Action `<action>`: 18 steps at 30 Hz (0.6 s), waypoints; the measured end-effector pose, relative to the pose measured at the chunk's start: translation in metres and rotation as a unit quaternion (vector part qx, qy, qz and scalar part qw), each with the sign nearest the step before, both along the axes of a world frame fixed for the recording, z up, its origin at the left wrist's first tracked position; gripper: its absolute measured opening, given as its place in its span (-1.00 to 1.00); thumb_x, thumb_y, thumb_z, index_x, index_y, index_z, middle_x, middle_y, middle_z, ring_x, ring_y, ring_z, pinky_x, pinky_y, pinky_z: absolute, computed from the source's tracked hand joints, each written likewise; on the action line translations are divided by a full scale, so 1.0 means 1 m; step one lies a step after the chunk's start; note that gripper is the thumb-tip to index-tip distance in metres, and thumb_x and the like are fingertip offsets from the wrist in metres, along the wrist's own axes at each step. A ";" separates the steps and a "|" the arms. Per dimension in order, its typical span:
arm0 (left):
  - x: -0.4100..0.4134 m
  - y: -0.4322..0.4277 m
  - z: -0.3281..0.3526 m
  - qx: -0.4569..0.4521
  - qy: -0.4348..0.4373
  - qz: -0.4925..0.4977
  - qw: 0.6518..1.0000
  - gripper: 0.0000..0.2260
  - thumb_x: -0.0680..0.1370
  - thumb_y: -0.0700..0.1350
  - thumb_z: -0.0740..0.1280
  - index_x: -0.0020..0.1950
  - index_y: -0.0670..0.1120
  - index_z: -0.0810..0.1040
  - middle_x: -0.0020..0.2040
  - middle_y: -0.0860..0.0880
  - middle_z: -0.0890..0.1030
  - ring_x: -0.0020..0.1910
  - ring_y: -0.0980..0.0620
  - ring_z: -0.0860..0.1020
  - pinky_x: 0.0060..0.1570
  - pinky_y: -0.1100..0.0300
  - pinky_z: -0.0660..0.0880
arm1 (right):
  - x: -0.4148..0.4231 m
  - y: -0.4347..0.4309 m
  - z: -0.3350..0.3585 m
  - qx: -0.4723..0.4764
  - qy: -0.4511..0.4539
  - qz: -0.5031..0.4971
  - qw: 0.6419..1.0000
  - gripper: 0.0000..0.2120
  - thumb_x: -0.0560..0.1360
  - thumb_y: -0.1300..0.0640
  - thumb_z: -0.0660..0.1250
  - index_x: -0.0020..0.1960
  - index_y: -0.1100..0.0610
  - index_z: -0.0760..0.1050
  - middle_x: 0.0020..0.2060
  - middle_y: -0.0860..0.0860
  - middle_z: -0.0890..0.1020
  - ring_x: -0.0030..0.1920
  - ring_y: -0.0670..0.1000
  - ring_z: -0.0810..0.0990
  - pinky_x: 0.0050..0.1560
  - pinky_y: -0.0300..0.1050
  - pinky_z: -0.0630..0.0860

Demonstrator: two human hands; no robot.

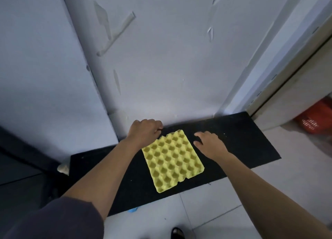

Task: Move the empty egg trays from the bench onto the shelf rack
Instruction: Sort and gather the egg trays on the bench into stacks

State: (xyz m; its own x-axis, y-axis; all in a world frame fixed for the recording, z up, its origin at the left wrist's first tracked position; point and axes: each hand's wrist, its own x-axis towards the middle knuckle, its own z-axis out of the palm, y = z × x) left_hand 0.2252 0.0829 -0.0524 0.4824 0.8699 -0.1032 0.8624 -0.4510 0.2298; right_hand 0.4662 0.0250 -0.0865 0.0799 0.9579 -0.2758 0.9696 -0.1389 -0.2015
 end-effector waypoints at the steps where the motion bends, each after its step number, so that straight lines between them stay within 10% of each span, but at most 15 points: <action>1: 0.006 0.001 -0.013 -0.019 0.004 0.014 1.000 -0.73 0.60 -0.03 0.10 0.27 0.05 0.43 0.19 0.03 0.53 0.18 -0.02 0.48 0.12 0.05 0.37 | 0.010 0.004 -0.013 -0.015 0.009 -0.005 1.000 -0.59 0.59 -0.04 0.17 0.41 0.03 0.31 0.22 0.12 0.46 0.26 0.18 0.41 0.18 0.12 0.45; 18: 0.057 -0.014 -0.287 -0.274 -0.009 0.277 0.921 -0.38 0.56 0.05 0.24 0.52 -0.02 0.01 0.45 -0.13 0.20 0.38 -0.17 0.25 0.22 -0.09 0.35 | 0.073 0.040 -0.274 -0.143 0.100 -0.145 0.974 -0.33 0.49 -0.19 0.27 0.46 0.15 0.21 0.33 0.17 0.34 0.31 0.19 0.38 0.20 0.10 0.46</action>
State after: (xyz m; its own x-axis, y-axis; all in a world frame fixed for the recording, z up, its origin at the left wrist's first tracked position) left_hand 0.2825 0.0685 -0.3398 -0.0132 0.8026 -0.5963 0.9194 0.2443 0.3084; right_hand 0.5392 0.0646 -0.3605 0.2537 0.7849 -0.5653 0.8268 -0.4794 -0.2944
